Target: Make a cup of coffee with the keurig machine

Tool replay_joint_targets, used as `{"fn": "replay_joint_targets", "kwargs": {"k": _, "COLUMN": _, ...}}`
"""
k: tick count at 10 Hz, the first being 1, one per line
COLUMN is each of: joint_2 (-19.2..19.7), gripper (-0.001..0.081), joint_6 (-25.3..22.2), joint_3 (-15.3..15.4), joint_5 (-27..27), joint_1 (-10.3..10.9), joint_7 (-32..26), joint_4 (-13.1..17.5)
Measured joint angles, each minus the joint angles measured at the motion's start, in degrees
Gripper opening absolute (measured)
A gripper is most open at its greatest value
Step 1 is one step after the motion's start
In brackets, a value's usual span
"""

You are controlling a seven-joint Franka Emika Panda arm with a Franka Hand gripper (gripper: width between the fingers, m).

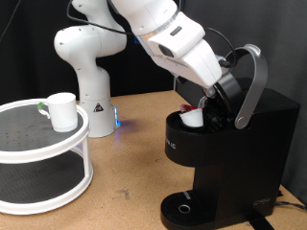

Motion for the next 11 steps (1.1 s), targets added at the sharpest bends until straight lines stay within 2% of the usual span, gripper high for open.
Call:
{"fn": "replay_joint_targets", "kwargs": {"k": 2, "joint_2": -0.2, "gripper": 0.0800, "joint_6": -6.0, "joint_3": -0.3, "joint_5": -4.0, "joint_1": -0.2, "joint_7": 0.3, "joint_4": 1.1}}
{"fn": "replay_joint_targets", "kwargs": {"k": 3, "joint_2": -0.2, "gripper": 0.0800, "joint_6": -7.3, "joint_3": -0.3, "joint_5": -5.5, "joint_1": -0.2, "joint_7": 0.6, "joint_4": 1.1}}
{"fn": "replay_joint_targets", "kwargs": {"k": 7, "joint_2": 0.2, "gripper": 0.0800, "joint_6": -9.5, "joint_3": 0.2, "joint_5": -9.5, "joint_1": -0.1, "joint_7": 3.7, "joint_4": 0.4}}
{"fn": "replay_joint_targets", "kwargs": {"k": 11, "joint_2": 1.8, "gripper": 0.0800, "joint_6": -7.6, "joint_3": 0.7, "joint_5": -10.4, "joint_1": 0.0, "joint_7": 5.5, "joint_4": -1.1}}
